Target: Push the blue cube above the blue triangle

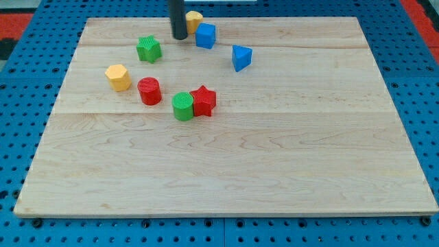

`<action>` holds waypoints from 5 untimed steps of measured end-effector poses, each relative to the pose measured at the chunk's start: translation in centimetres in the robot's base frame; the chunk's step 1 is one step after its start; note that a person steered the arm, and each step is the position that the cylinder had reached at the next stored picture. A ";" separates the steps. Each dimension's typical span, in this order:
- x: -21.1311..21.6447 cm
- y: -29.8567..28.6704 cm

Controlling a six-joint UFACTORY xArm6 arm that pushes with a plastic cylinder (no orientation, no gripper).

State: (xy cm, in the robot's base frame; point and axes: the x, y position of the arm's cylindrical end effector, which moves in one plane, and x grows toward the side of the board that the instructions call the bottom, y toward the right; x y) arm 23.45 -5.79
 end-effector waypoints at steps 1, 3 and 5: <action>-0.2 6.7; -0.4 17.9; 4.1 15.5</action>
State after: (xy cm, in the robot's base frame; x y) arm 27.54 9.74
